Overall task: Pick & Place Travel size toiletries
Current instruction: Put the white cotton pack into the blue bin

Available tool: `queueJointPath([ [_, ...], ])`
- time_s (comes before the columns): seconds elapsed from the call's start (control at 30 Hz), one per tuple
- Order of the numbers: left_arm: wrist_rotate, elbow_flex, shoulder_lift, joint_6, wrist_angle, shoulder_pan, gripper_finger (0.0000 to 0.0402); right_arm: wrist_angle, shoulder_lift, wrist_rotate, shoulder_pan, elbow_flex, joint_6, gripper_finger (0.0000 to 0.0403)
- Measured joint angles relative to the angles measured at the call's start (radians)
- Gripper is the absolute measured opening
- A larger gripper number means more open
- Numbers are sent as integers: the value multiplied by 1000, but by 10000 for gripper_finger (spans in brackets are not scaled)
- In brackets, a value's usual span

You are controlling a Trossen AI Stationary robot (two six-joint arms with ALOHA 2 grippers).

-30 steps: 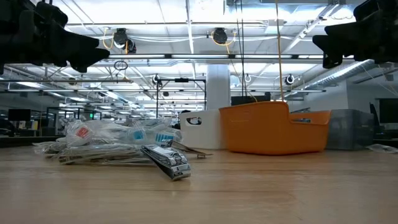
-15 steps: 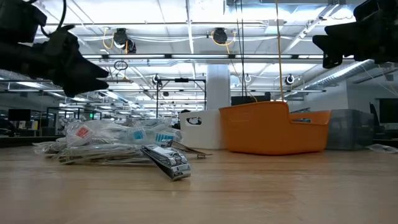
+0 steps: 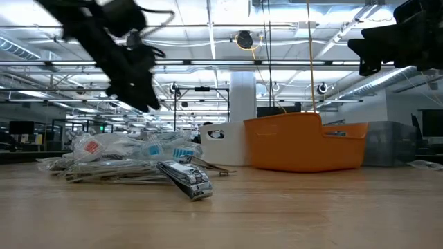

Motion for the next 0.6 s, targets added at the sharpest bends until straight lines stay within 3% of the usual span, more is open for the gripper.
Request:
queueJointPath([
  [0.13, 13, 84, 186, -15, -26, 33, 264, 0, 0, 0, 0, 0, 0, 155],
  [0.27, 35, 122, 297, -76, -19, 45, 264, 0, 0, 0, 0, 0, 0, 155],
  [0.6, 60, 131, 424, -211, -19, 49, 245, 0, 0, 0, 0, 0, 0, 155],
])
